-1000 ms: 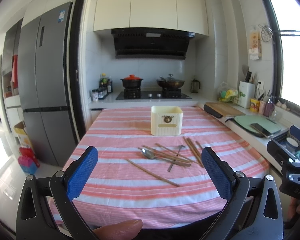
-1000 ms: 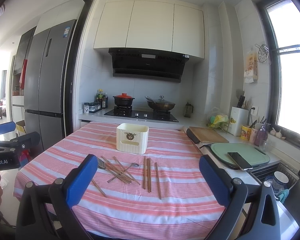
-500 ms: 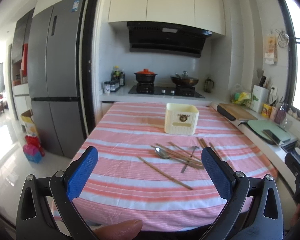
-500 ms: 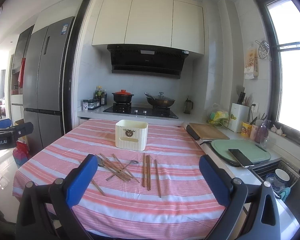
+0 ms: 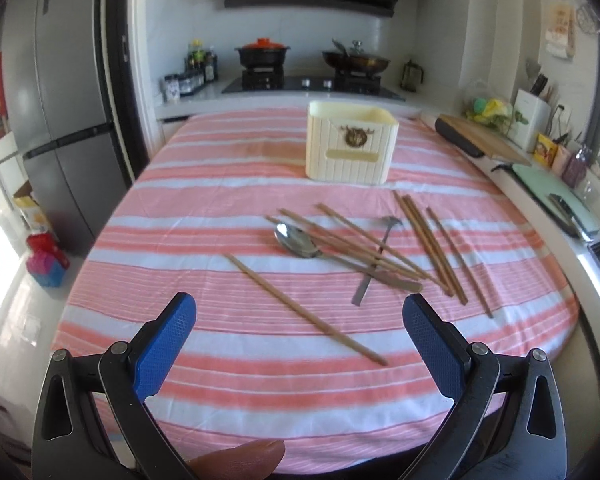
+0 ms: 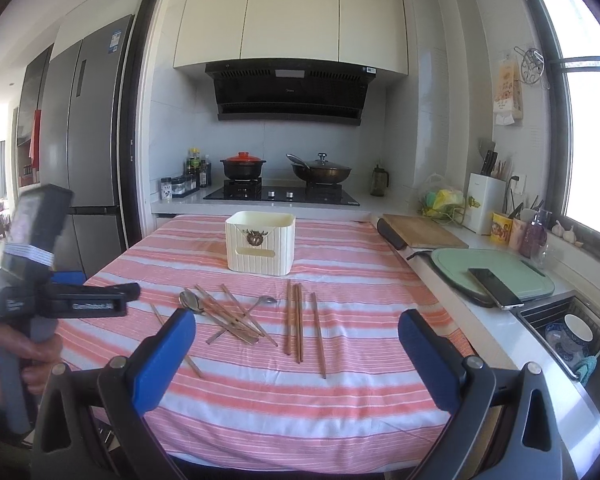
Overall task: Organize utensils
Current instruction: 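Lower the left tool onto a lone wooden chopstick and close on it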
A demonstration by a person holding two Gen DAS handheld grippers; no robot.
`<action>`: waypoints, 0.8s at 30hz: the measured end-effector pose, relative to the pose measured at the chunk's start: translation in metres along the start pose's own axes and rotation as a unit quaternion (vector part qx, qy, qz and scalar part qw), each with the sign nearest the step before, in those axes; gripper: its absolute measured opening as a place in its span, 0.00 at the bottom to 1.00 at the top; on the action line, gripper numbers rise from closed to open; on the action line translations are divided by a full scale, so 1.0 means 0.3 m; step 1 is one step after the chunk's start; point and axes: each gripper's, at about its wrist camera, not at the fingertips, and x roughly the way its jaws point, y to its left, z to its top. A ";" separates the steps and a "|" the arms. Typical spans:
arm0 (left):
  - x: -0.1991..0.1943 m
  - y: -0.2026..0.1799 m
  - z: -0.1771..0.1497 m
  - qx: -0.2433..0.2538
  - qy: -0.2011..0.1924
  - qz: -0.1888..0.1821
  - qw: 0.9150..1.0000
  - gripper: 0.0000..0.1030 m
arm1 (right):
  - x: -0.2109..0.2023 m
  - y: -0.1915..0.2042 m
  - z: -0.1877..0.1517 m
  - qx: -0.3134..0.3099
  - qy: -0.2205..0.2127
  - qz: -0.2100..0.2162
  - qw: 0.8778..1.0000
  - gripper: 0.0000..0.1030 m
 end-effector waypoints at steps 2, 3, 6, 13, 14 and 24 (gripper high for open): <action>0.116 -0.042 -0.012 0.001 0.032 0.025 0.999 1.00 | 0.018 -0.009 -0.006 0.004 0.007 -0.001 1.000 1.00; 0.174 -0.063 -0.022 0.002 0.049 0.036 0.998 1.00 | 0.028 -0.017 -0.009 0.007 0.012 -0.002 1.000 1.00; 0.322 -0.125 -0.069 0.019 0.092 0.068 0.993 1.00 | 0.059 -0.042 -0.022 0.018 0.027 -0.005 0.999 1.00; 0.363 -0.129 -0.151 0.040 0.102 0.099 0.989 1.00 | 0.160 -0.098 -0.049 0.042 0.068 -0.009 0.997 1.00; 0.358 -0.116 -0.150 0.044 0.102 0.103 0.989 1.00 | 0.177 -0.100 -0.054 0.045 0.073 -0.008 0.996 1.00; 0.343 0.121 -0.144 0.026 0.143 0.089 0.985 1.00 | 0.331 -0.103 -0.041 0.050 0.099 0.001 0.994 1.00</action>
